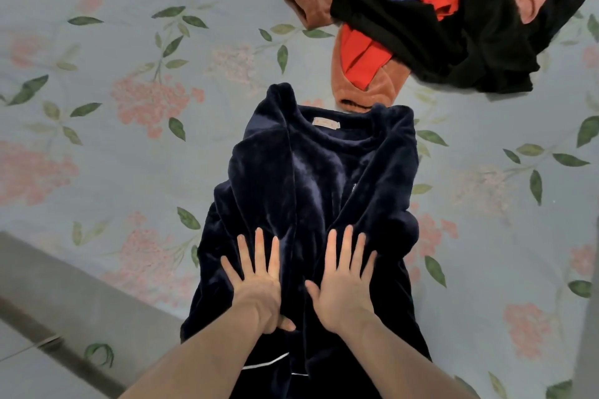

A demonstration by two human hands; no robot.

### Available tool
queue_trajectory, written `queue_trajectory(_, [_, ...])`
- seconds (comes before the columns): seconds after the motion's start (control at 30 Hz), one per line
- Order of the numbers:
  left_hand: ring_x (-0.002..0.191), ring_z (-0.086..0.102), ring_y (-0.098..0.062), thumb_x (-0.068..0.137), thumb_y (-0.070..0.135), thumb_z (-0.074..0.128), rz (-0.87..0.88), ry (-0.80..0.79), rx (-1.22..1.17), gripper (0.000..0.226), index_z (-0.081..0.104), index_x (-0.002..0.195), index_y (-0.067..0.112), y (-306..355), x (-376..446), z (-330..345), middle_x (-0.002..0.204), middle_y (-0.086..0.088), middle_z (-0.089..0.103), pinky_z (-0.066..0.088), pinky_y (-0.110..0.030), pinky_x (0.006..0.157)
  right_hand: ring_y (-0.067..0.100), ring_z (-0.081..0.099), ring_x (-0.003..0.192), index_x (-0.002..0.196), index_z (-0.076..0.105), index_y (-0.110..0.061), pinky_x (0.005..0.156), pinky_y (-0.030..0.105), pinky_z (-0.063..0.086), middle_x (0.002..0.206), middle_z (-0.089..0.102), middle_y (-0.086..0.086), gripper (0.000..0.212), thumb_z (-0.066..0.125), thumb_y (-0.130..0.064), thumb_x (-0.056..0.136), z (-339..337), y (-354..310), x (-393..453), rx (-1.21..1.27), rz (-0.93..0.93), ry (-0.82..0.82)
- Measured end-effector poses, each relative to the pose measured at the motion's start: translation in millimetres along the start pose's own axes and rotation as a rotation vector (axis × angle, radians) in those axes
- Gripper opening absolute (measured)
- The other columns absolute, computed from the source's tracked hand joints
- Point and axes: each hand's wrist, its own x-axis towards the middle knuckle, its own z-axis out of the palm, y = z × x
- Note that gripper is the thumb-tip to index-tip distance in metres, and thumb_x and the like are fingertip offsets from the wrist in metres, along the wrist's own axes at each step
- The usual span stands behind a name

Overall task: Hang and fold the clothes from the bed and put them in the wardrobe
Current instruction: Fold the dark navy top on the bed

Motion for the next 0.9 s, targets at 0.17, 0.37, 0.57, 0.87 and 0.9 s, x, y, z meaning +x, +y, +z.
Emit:
queue_trajectory(0.17, [0.119, -0.056, -0.053, 0.064, 0.073, 0.078, 0.029, 0.010, -0.017, 0.160, -0.053, 0.131, 0.012, -2.1, 3.1, 2.9, 0.125, -0.022, -0.069, -0.019, -0.079, 0.105, 0.038, -0.042, 0.144, 0.154, -0.031, -0.013, 0.119, 0.057, -0.017, 0.155, -0.046, 0.016, 0.098, 0.041, -0.053, 0.101, 4.4, 4.9, 4.1, 0.018, -0.024, -0.024])
queue_trajectory(0.37, [0.118, -0.058, -0.051, 0.064, 0.073, 0.079, 0.057, 0.036, -0.023, 0.160, -0.053, 0.133, 0.013, -3.0, 4.0, 2.7, 0.125, -0.020, -0.069, -0.018, -0.078, 0.107, 0.034, -0.043, 0.144, 0.151, -0.036, -0.017, 0.119, 0.053, -0.017, 0.156, -0.046, 0.012, 0.096, 0.037, -0.055, 0.102, 8.0, 11.2, 7.0, 0.020, -0.042, -0.027])
queue_trajectory(0.57, [0.123, -0.056, -0.049, 0.063, 0.074, 0.078, 0.121, 0.077, -0.005, 0.160, -0.052, 0.134, 0.013, -10.0, -12.3, -0.8, 0.130, -0.017, -0.067, -0.016, -0.077, 0.109, 0.030, -0.044, 0.143, 0.153, -0.034, -0.021, 0.118, 0.049, -0.022, 0.156, -0.048, 0.007, 0.094, 0.038, -0.054, 0.102, -3.8, 5.4, 0.4, 0.072, -0.030, -0.039])
queue_trajectory(0.87, [0.092, 0.058, -0.013, 0.081, 0.050, 0.069, 0.229, 0.722, -0.669, 0.046, 0.048, 0.117, 0.031, -65.2, -19.3, -137.3, 0.121, 0.009, 0.041, 0.045, -0.029, 0.078, 0.006, 0.052, 0.113, 0.145, 0.043, -0.031, 0.097, 0.034, 0.051, 0.142, 0.036, -0.012, 0.059, 0.068, -0.022, 0.093, -118.7, 18.2, 23.3, 0.596, -0.004, 0.501])
queue_trajectory(0.9, [0.090, 0.058, -0.013, 0.083, 0.045, 0.070, 0.229, 0.756, -0.726, 0.046, 0.048, 0.120, 0.028, -67.1, -12.5, -156.9, 0.123, 0.008, 0.039, 0.043, -0.029, 0.079, 0.005, 0.055, 0.107, 0.149, 0.038, -0.030, 0.089, 0.031, 0.053, 0.144, 0.032, -0.011, 0.063, 0.067, -0.022, 0.093, -132.7, 20.1, 38.0, 0.636, 0.038, 0.521])
